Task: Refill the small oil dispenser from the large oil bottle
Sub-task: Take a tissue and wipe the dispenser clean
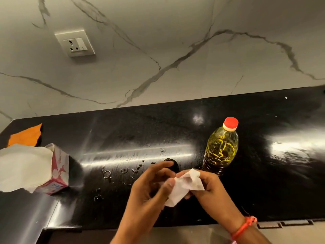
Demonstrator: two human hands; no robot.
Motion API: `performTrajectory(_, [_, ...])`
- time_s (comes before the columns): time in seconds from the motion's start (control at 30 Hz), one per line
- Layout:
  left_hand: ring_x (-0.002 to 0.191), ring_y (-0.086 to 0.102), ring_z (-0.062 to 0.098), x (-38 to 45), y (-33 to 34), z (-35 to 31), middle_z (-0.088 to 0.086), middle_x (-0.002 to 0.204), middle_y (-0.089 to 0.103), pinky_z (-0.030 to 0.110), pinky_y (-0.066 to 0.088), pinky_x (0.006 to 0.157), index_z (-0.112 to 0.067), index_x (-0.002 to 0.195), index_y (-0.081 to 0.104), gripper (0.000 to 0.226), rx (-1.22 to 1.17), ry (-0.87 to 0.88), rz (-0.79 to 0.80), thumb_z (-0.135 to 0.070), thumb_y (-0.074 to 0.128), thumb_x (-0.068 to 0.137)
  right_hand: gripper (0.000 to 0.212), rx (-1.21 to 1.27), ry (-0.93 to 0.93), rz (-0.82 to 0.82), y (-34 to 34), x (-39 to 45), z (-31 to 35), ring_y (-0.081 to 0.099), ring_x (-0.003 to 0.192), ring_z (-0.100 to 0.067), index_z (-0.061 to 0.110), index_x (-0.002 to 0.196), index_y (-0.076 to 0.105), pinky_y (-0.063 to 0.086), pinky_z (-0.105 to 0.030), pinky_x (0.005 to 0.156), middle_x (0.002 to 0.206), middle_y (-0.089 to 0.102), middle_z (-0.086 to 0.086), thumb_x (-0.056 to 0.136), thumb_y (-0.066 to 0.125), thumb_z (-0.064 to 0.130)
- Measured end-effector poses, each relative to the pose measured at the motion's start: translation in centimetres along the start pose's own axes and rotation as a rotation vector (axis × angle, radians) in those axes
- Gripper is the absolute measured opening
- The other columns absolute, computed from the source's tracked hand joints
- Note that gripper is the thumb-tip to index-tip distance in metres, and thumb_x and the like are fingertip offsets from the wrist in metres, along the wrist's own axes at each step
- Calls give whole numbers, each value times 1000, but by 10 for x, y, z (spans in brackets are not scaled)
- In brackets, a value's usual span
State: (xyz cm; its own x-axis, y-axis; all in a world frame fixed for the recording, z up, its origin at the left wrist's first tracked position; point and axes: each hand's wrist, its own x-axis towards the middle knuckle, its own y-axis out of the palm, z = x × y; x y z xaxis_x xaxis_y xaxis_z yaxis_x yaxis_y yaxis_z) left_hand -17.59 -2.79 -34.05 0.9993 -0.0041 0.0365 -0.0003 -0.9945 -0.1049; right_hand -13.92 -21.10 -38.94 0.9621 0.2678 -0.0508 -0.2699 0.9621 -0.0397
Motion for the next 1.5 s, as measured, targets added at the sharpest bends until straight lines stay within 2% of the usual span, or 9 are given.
performTrajectory(0.13, [101, 70, 6, 7, -14, 55, -4, 105, 75, 22, 55, 88, -37, 116, 66, 39, 160, -211, -257, -7, 72, 92, 49, 2, 55, -156, -7, -1, -22, 71, 97, -16, 26, 91, 80, 60, -30, 67, 103, 77, 1, 96, 52, -13])
performTrajectory(0.37, [129, 50, 2, 39, -1, 122, -15, 137, 56, 28, 39, 110, -42, 146, 44, 89, 380, -348, -70, -36, 88, 68, 29, 55, 104, -216, -5, 1, -23, 72, 101, -13, 23, 96, 81, 59, -27, 81, 107, 77, 7, 98, 56, 9])
performTrajectory(0.47, [114, 63, -1, 53, 9, 132, -16, 120, 68, 29, 51, 101, -48, 125, 57, 72, 345, -319, -76, -40, 89, 62, 42, 126, 132, -162, -7, 0, -27, 68, 109, -17, 25, 104, 81, 56, -32, 91, 113, 74, 3, 73, 56, 36])
performTrajectory(0.57, [95, 72, 11, 60, 18, 139, -7, 100, 75, 47, 59, 86, -38, 103, 68, 49, 296, -298, -89, -38, 93, 60, 51, 215, 139, -134, -11, -5, -30, 64, 121, -15, 27, 108, 81, 53, -32, 96, 121, 71, 6, 75, 47, 44])
performTrajectory(0.7, [79, 70, 14, 62, 23, 140, -7, 85, 73, 47, 58, 76, -29, 85, 69, 40, 279, -236, -183, -40, 90, 53, 40, -21, 99, -212, -13, -15, -18, 64, 114, 0, 30, 106, 81, 51, -15, 92, 114, 73, 18, 103, 50, 5])
performTrajectory(0.93, [84, 74, 23, 52, 18, 117, -1, 85, 78, 45, 62, 80, -25, 87, 74, 37, 150, -282, -233, -12, 94, 59, 42, -95, -4, -350, -12, -17, -15, 74, 104, -7, 36, 121, 73, 60, -26, 88, 110, 78, 8, 92, 72, 6])
performTrajectory(1.13, [81, 76, 21, 27, 23, 54, 5, 87, 79, 35, 63, 76, -23, 95, 76, 46, -10, -204, -230, 12, 85, 66, 19, -177, -292, -441, 12, 5, 22, 73, 96, -12, 27, 92, 80, 59, -21, 79, 97, 76, 10, 81, 81, 11])
performTrajectory(1.27, [75, 73, 28, 14, 26, 22, 14, 83, 77, 44, 61, 72, -20, 90, 77, 39, -94, -160, -234, 2, 88, 60, 15, -150, -384, -422, 26, 17, 48, 70, 96, -15, 27, 89, 81, 54, -18, 79, 98, 71, 12, 81, 82, 14])
performTrajectory(1.5, [63, 72, 19, 9, 21, -16, 13, 72, 76, 27, 59, 58, -16, 81, 78, 39, -183, -53, -256, -12, 89, 44, 15, -160, -357, -350, 33, 3, 58, 68, 98, -8, 28, 102, 81, 55, -19, 76, 101, 68, 13, 94, 70, 35])
